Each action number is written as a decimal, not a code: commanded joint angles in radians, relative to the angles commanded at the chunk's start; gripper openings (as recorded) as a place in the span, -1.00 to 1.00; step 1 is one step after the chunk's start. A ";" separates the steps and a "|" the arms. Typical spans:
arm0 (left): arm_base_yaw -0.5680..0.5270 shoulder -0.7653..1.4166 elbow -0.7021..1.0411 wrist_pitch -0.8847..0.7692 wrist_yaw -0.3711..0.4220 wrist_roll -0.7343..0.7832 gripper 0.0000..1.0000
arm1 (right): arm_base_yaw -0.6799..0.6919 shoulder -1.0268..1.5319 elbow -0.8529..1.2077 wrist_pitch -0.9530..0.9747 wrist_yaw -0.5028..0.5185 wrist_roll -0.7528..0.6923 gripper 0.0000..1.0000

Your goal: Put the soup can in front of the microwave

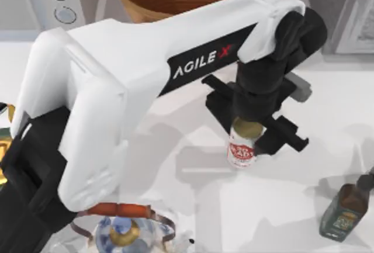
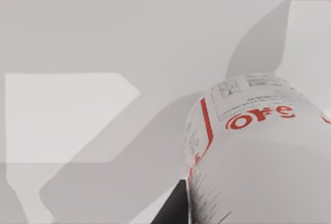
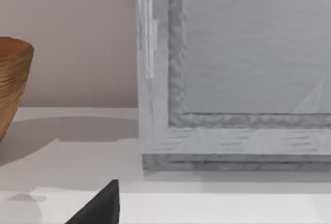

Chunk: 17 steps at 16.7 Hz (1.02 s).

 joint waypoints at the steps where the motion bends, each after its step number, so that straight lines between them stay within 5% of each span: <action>1: 0.000 -0.003 0.017 -0.011 0.000 0.000 -1.00 | 0.000 0.000 0.000 0.000 0.000 0.000 1.00; 12: 0.013 0.003 0.086 -0.093 -0.004 0.008 -1.00 | 0.000 0.000 0.000 0.000 0.000 0.000 1.00; 17: 0.226 -0.028 0.033 -0.139 -0.038 0.084 -1.00 | 0.000 0.000 0.000 0.000 0.000 0.000 1.00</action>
